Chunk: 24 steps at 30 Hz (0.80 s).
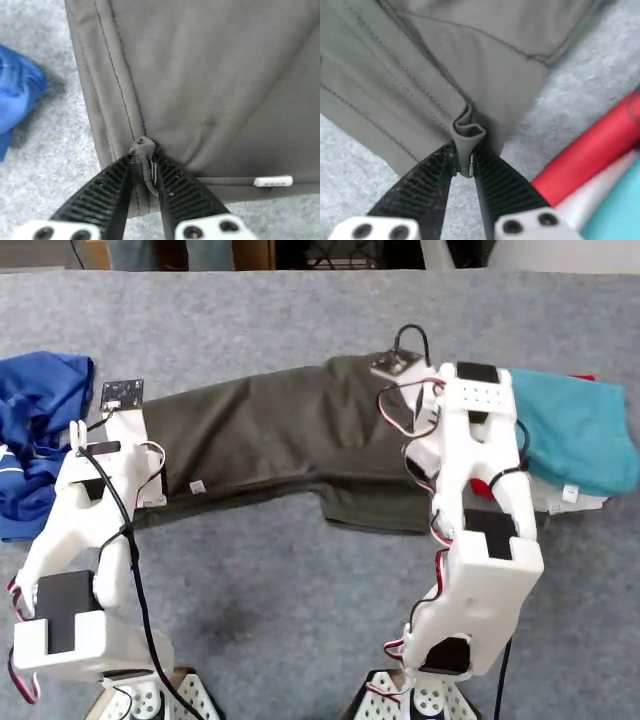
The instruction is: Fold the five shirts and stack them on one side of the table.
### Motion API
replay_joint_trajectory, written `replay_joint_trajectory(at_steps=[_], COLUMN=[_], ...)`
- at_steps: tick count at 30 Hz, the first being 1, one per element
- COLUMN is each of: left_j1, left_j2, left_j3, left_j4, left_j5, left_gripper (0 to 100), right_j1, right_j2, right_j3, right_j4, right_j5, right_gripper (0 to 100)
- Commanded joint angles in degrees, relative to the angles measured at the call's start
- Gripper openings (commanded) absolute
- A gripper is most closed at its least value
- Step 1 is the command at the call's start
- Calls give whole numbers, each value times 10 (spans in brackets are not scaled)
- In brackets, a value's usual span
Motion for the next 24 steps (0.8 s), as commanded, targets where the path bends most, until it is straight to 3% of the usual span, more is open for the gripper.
replay_joint_trajectory(at_steps=[1,3,7,9,13,17,20,24], left_j1=[-20,-29,-65,-78,-107,-144,-136,-94], left_j2=[1,0,0,0,0,4,13,54], left_j3=[-5,-15,-87,-132,-229,-320,-342,-333], left_j4=[11,38,141,192,280,314,274,200], left_j5=[-18,-28,-1,-1,-5,1,38,106], left_gripper=[30,47,191,205,205,147,20,46], right_j1=[7,7,2,-4,-23,-33,-57,-122], right_j2=[-36,-39,-60,-66,-61,-34,7,95], right_j3=[9,8,-24,-51,-139,-230,-281,-335], right_j4=[-8,-2,67,104,145,149,149,123], right_j5=[32,32,39,63,35,-42,-84,-163], right_gripper=[20,74,310,368,277,28,57,17])
